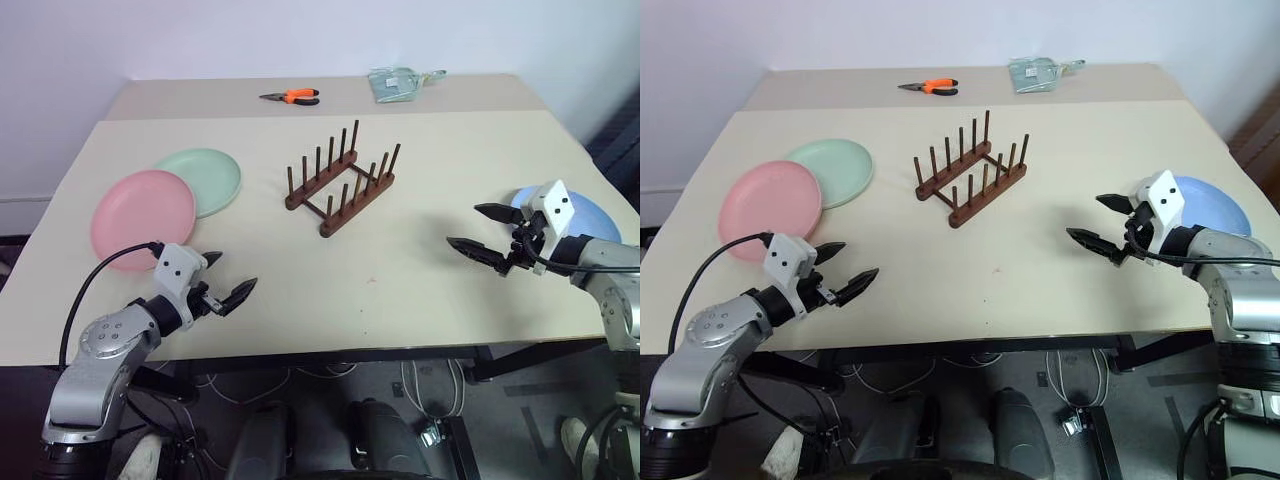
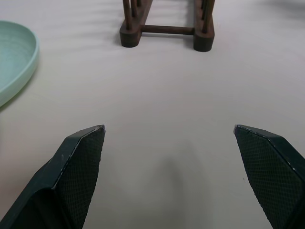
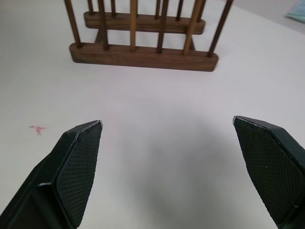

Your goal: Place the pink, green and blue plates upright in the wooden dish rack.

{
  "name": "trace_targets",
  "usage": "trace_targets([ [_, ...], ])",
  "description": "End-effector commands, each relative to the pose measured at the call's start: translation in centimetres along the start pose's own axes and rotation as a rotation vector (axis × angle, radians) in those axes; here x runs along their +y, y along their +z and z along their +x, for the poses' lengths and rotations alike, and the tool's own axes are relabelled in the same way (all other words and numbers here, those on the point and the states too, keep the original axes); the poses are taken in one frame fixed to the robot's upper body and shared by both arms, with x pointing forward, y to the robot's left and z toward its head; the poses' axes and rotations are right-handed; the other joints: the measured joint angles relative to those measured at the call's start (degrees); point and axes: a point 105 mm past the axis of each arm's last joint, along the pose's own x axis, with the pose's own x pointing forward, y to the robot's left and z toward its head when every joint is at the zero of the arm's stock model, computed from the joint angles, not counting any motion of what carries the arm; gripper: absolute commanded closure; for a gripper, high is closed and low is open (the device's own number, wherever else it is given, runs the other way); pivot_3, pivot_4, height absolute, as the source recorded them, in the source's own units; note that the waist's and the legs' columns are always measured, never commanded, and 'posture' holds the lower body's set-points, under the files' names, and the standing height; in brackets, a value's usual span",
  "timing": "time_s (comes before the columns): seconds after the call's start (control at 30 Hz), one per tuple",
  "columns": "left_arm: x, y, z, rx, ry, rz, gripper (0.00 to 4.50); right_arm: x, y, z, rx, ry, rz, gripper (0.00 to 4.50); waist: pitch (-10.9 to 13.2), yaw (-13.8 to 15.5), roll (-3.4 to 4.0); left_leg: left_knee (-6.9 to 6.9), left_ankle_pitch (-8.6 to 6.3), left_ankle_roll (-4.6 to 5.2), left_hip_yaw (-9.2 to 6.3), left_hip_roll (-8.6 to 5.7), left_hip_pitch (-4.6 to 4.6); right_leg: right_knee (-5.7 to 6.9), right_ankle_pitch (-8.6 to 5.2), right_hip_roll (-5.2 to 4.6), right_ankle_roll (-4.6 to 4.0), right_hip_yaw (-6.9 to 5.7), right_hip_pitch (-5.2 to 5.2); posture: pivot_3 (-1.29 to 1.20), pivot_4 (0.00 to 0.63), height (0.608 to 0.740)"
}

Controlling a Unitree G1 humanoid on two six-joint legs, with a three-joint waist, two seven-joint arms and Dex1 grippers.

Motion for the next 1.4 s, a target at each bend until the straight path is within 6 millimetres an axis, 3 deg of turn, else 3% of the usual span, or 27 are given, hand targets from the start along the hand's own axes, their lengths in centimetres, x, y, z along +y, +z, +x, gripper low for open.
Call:
trace_targets([
  [0.03, -0.6, 0.8, 0.2, -0.026, -0.011, 0.032, 0.05, 0.1, 1.3, 0.0, -0.041, 0.008, -0.039, 0.00, 0.0, 0.0, 0.00, 0.00, 0.00, 0.00, 0.00, 0.00, 0.00, 0.00, 0.00, 0.00, 0.00, 0.00, 0.00, 0.00, 0.150, 0.740],
  [0.33, -0.3, 0.6, 0.3, -0.023, 0.013, 0.040, 0.05, 1.8, 1.9, 1.2, -0.058, 0.061, -0.048, 0.00, 0.0, -0.1, 0.01, 0.00, 0.00, 0.00, 0.00, 0.00, 0.00, 0.00, 0.00, 0.00, 0.00, 0.00, 0.00, 0.00, 0.150, 0.740],
  [0.67, -0.7, 0.2, 1.9, -0.011, -0.006, -0.011, 0.05, 7.2, 1.6, 3.3, -0.082, 0.206, 0.064, 0.00, 0.0, 0.1, 0.00, 0.00, 0.00, 0.00, 0.00, 0.00, 0.00, 0.00, 0.00, -0.01, 0.00, 0.01, 0.00, 0.00, 0.150, 0.740],
  [0.83, -2.6, -0.7, 6.8, 0.069, -0.038, 0.083, 0.05, 9.3, 1.9, 4.5, -0.109, 0.225, 0.059, 0.00, 0.0, 1.0, 0.00, 0.04, 0.00, 0.00, 0.00, -0.02, 0.00, 0.02, 0.01, -0.01, 0.01, 0.00, 0.01, 0.00, 0.150, 0.740],
  [0.93, -4.7, -0.2, 11.3, 0.061, -0.080, 0.058, 0.05, 10.7, 2.2, 4.9, -0.130, 0.255, 0.064, 0.00, 0.0, 1.5, -0.02, 0.07, 0.00, 0.01, 0.00, -0.07, -0.03, 0.02, 0.01, -0.01, 0.02, -0.01, 0.02, 0.00, 0.150, 0.740],
  [1.0, -5.5, 0.0, 13.1, 0.064, -0.105, 0.057, 0.05, 11.0, 2.3, 5.1, -0.138, 0.255, 0.064, 0.00, 0.0, 1.6, -0.06, 0.15, 0.00, 0.02, 0.00, -0.11, -0.07, 0.04, 0.02, 0.01, 0.04, -0.04, 0.02, 0.00, 0.150, 0.740],
  [1.2, -6.7, 0.1, 17.2, 0.107, -0.130, 0.079, 0.05, 11.0, 2.5, 5.3, -0.150, 0.227, 0.052, 0.00, 0.0, 1.3, -0.05, 0.22, 0.00, 0.05, 0.00, -0.10, -0.01, 0.16, 0.02, 0.12, 0.05, -0.05, 0.05, 0.00, 0.150, 0.740],
  [1.33, -6.8, 0.6, 18.6, 0.099, -0.129, 0.059, 0.05, 10.8, 2.4, 5.0, -0.143, 0.201, 0.043, 0.00, 0.0, 1.3, -0.05, 0.62, -0.11, 0.24, -0.07, -0.08, -0.05, 0.18, 0.05, 0.16, 0.14, -0.11, 0.25, 0.00, 0.150, 0.740],
  [1.4, -7.2, 0.9, 18.9, 0.078, -0.147, 0.059, 0.59, 10.7, 2.2, 4.8, -0.134, 0.190, 0.032, 0.00, 0.0, 1.3, -0.05, 0.75, -0.16, 0.32, -0.07, -0.08, -0.05, 0.15, 0.07, 0.15, 0.21, -0.11, 0.33, 0.00, 0.150, 0.740],
])
